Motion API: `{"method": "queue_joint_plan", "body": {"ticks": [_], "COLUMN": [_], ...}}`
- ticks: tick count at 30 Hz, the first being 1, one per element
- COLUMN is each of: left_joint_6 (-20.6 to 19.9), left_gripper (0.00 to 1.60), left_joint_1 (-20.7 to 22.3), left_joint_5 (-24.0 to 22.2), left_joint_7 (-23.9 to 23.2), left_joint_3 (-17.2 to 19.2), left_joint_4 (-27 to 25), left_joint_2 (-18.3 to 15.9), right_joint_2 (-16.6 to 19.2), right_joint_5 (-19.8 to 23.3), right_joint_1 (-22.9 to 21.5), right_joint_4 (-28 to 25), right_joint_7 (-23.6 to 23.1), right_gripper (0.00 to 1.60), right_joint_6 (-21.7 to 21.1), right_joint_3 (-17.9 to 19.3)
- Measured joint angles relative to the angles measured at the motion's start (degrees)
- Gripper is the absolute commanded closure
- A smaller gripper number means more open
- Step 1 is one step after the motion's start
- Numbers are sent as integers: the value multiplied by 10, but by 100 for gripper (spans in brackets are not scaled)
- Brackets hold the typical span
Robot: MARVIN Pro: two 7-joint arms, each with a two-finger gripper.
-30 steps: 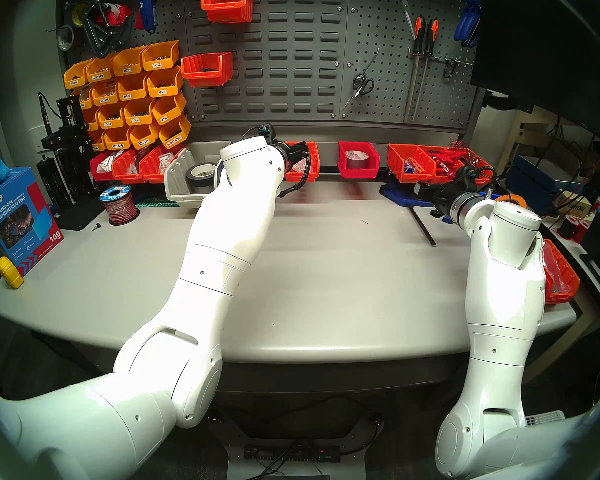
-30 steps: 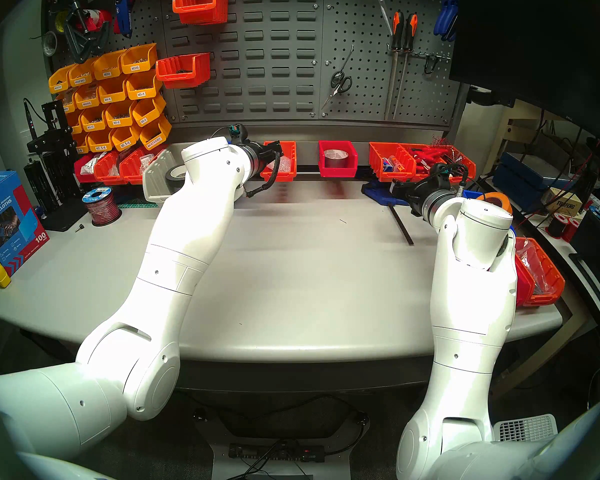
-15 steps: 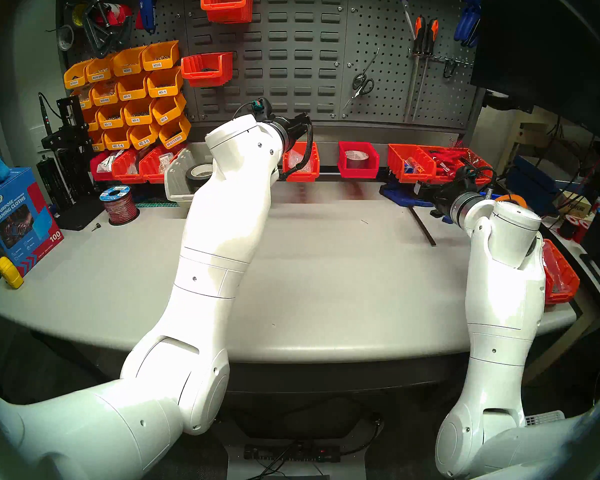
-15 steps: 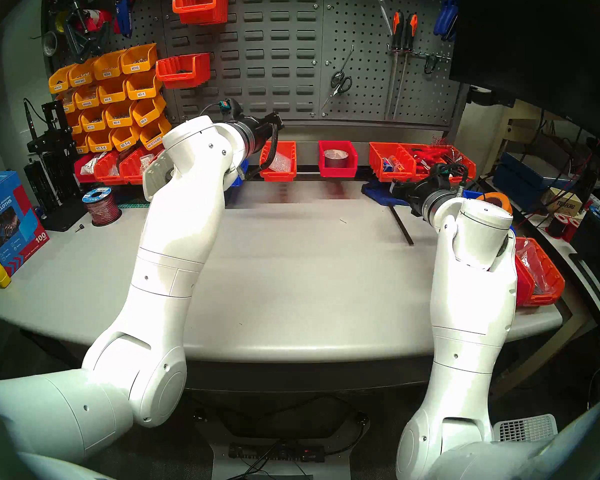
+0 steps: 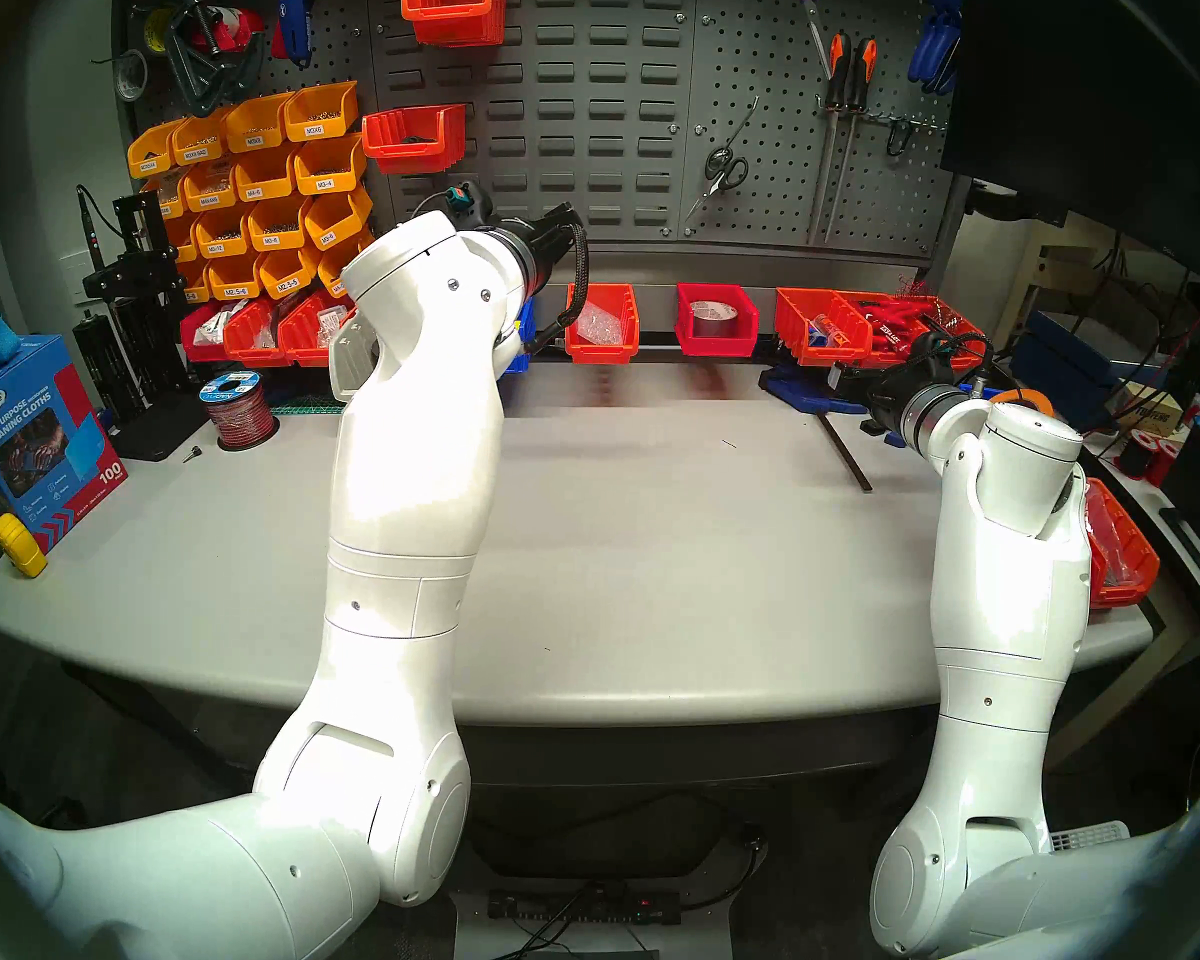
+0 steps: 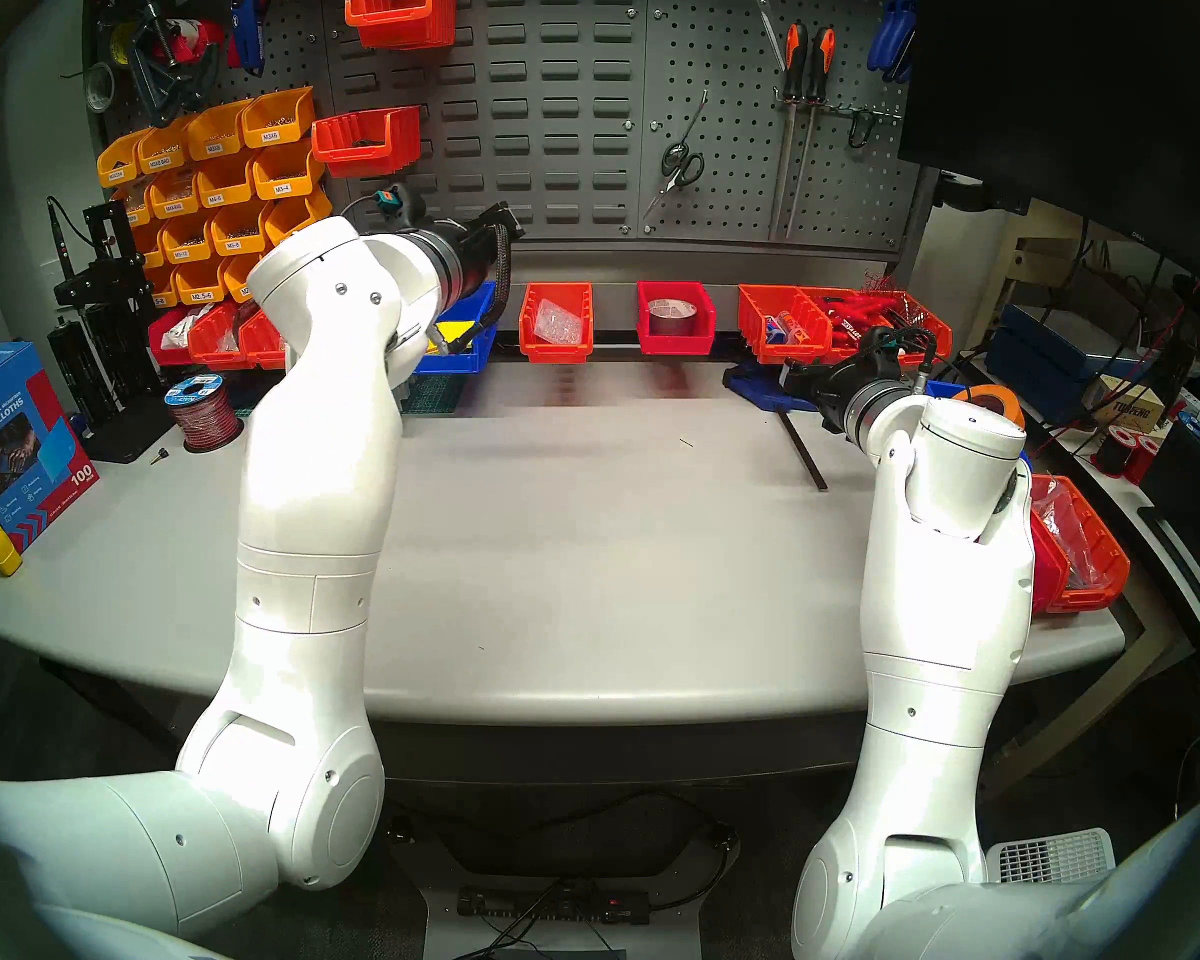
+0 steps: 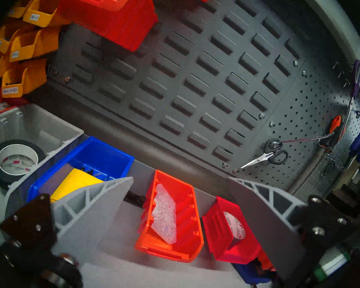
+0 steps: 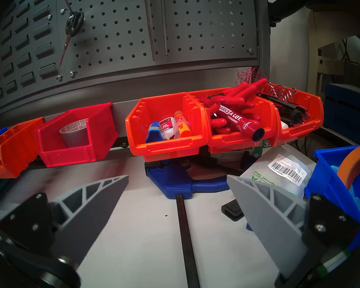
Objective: Hang all the unorganized tool boxes onto the wall
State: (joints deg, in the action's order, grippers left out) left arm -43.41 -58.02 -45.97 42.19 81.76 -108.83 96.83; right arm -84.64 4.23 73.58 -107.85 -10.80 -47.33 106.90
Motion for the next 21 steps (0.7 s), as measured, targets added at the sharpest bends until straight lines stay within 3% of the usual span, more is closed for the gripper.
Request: {"method": "queue_joint_plan", "body": {"ticks": [11, 21], "left_joint_6": [-38, -64], "left_gripper": [0, 0], "left_joint_1": [-82, -156], "left_joint_5": [-18, -65], "left_joint_7": [80, 128], "left_joint_3": [37, 38], "left_joint_4": [-95, -175], "left_joint_2": [7, -10], "right_joint_2": [0, -1], "right_joint_5": [-2, -3], "right_joint_1": [0, 0], "right_joint_4": [0, 0], "right_joint_7": [-2, -4], "right_gripper": [0, 0], "right_joint_6": [0, 0], "right_joint_3": [1, 1]}}
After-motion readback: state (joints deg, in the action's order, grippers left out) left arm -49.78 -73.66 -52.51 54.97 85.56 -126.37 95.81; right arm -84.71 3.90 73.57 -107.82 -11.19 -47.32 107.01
